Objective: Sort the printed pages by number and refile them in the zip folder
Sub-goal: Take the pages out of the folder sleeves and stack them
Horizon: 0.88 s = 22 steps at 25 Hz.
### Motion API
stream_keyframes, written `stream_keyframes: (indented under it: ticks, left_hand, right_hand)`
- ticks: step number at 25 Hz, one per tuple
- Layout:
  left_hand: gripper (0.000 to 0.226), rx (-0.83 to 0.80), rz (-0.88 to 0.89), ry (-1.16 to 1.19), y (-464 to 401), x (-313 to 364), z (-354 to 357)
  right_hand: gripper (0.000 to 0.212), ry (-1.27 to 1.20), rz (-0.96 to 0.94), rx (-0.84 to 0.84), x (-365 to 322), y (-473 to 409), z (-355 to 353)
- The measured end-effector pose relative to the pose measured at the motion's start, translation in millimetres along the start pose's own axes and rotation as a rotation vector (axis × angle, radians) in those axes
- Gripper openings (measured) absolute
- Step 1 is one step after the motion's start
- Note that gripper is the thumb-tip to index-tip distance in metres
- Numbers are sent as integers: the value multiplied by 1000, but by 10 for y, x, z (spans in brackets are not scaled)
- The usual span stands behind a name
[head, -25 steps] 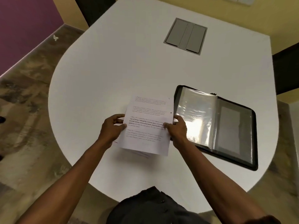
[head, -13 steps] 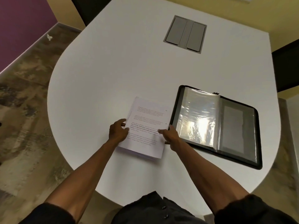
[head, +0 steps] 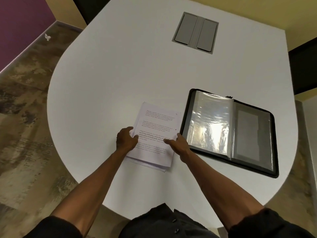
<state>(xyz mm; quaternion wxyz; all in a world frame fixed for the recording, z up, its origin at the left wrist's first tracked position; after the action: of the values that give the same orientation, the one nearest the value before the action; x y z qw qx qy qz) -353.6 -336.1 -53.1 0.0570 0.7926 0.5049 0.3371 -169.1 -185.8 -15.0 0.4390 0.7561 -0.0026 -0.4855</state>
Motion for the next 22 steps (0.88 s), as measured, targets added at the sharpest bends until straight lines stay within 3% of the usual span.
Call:
stream_keyframes:
  ticks: [4,7,15,22]
  left_hand:
    - [68,-96,-10,-116,-6,-66,113]
    - [72,-82,-6,-122,28,-76,176]
    - [76,-106,12,-102,38,-47,166]
    - [73,-62,64,-85,126,-20,64]
  right_hand:
    - [67,104,20,-19,91,-4,25]
    - [78,165,27,-43,144,25,35]
    - [69,234,-3,-95,127,63,36]
    - [66,242,-42,-35,97,171,-96]
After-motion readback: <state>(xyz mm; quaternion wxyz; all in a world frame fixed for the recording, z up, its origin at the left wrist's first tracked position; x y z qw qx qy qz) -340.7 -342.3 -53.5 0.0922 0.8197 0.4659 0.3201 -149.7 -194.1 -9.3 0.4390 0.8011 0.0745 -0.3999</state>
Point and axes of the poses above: each hand's wrist, its own y-axis away from the middle knuckle, its own z-axis out of the palm, x = y × z, the point moved 1 cm from there along -y, towards the middle knuckle, and after that the axes turned 12 degrees about -y, right-handed, at the moved point
